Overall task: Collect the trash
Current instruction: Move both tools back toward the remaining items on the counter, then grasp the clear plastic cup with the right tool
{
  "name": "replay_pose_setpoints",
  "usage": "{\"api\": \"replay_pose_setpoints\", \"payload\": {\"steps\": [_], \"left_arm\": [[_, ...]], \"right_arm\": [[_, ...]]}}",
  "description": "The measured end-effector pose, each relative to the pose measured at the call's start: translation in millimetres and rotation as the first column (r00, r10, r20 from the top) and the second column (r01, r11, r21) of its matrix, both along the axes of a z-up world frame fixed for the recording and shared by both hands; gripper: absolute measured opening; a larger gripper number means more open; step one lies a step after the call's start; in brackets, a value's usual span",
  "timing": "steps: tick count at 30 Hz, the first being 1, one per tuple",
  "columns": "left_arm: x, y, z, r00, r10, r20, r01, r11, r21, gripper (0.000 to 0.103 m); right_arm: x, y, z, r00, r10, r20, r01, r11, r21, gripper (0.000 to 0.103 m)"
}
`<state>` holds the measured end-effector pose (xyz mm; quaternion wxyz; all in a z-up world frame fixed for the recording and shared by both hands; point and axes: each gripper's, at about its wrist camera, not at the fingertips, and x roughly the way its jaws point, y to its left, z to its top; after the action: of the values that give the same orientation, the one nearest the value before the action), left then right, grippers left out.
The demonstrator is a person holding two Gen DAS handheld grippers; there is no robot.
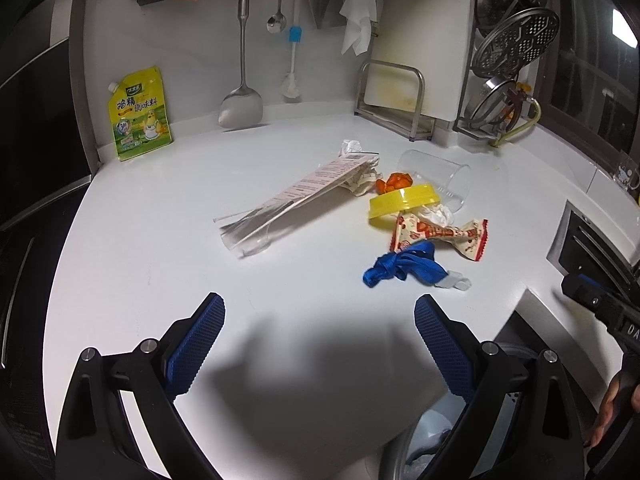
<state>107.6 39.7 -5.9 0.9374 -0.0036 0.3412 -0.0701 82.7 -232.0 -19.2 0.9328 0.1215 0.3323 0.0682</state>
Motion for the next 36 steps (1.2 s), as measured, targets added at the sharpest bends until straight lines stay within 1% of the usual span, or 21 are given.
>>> {"api": "replay_pose_setpoints", "payload": {"steps": [2,7,11,13,15,18,19,20,21,24,29,36], "left_arm": [[8,1,1,1.0,0.003,-0.001,-0.003,1.0,0.002,0.094],[29,7,3,1.0,0.019,-0.009,-0.019,1.0,-0.008,0.094],[47,6,5,1.0,0.023,-0.009,-0.023,1.0,0.015,0.094],[56,5,5,1.0,0.024,-0.007,-0.024,0.999,0.024,0.094],[67,4,2,1.0,0.027,-0.014,-0.026,0.999,0.032,0.094],[79,3,-1,0.999,0.019,-0.026,-0.018,0.999,0.039,0.094],[81,3,-3,1.0,0.016,-0.026,-0.015,0.999,0.042,0.094],[84,2,-5,0.999,0.014,-0.03,-0.013,0.999,0.049,0.094],[85,2,-6,0.999,0.014,-0.034,-0.013,0.999,0.052,0.094],[89,3,-10,0.999,0.012,-0.049,-0.009,0.999,0.043,0.094],[93,6,-12,0.998,0.016,-0.063,-0.014,1.0,0.025,0.094],[95,5,-9,0.998,-0.006,-0.07,0.007,1.0,0.019,0.094]], "right_arm": [[11,0,1,1.0,0.006,-0.005,-0.006,1.0,-0.005,0.072],[40,5,3,0.999,0.041,-0.014,-0.041,0.999,-0.022,0.072],[67,13,6,0.998,0.069,-0.017,-0.069,0.997,-0.041,0.073],[77,14,8,0.998,0.069,-0.013,-0.069,0.995,-0.065,0.076],[88,15,9,0.998,0.066,-0.013,-0.067,0.994,-0.086,0.076],[105,12,10,0.997,0.076,-0.015,-0.077,0.995,-0.068,0.076],[111,12,11,0.997,0.081,-0.014,-0.082,0.995,-0.062,0.078],[115,13,11,0.997,0.082,-0.014,-0.083,0.995,-0.06,0.081],[122,14,10,0.996,0.086,-0.018,-0.087,0.994,-0.06,0.081],[138,21,5,0.993,0.104,-0.047,-0.108,0.992,-0.072,0.081],[153,34,0,0.989,0.135,-0.062,-0.141,0.985,-0.103,0.081],[177,36,-4,0.985,0.144,-0.095,-0.151,0.986,-0.065,0.081]]}}
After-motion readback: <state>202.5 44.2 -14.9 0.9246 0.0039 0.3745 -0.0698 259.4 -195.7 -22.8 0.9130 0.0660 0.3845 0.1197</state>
